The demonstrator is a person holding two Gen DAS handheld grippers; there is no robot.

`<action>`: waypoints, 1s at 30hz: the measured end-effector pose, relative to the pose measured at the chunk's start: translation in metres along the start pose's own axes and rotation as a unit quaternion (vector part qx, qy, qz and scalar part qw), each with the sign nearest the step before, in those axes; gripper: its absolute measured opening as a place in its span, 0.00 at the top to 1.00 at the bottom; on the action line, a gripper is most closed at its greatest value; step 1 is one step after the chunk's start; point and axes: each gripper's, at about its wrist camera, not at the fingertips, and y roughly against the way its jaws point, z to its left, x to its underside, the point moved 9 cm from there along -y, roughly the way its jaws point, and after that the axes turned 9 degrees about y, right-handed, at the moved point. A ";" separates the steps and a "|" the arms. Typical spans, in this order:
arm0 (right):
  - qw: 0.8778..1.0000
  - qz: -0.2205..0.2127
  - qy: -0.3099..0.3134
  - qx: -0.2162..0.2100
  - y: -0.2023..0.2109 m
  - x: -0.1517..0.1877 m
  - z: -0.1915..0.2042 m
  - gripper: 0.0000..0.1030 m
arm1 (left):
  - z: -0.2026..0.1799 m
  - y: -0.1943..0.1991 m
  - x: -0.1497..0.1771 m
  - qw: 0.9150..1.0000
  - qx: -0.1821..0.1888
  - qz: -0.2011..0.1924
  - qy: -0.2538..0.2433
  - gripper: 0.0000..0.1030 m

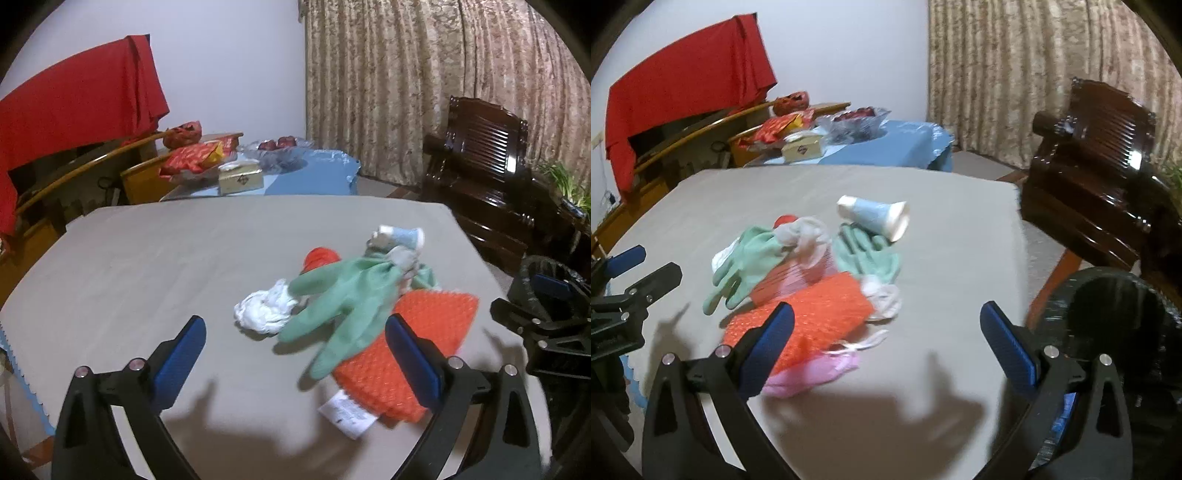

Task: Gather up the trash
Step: 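Return both tools to the pile and grasp the second orange scrubber with the right gripper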

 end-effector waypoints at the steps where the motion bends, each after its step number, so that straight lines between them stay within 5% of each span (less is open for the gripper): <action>1: 1.000 0.004 0.005 -0.003 -0.007 0.000 0.006 0.05 | 0.003 -0.002 0.002 1.000 -0.002 0.003 0.001 0.08; 5: 1.000 0.024 0.015 -0.014 -0.029 0.004 0.023 0.06 | 0.015 -0.011 0.008 1.000 -0.008 0.013 0.006 0.08; 11: 0.998 0.047 0.032 -0.032 -0.049 0.012 0.044 0.21 | 0.028 -0.017 0.012 1.000 -0.013 0.021 0.016 0.08; 14: 0.997 0.051 0.036 -0.049 -0.054 0.014 0.053 0.35 | 0.030 -0.018 0.012 1.000 -0.013 0.022 0.018 0.08; 19: 0.994 0.040 0.055 -0.091 -0.046 0.007 0.068 0.85 | 0.028 -0.017 0.014 0.999 -0.009 0.024 0.020 0.09; 23: 0.992 0.029 0.035 -0.118 -0.032 0.001 0.060 0.88 | 0.021 -0.015 0.011 1.000 -0.001 0.021 0.017 0.09; 30: 0.997 0.007 0.010 -0.083 -0.003 -0.010 0.021 0.88 | 0.000 -0.016 0.005 1.000 0.018 0.017 0.008 0.09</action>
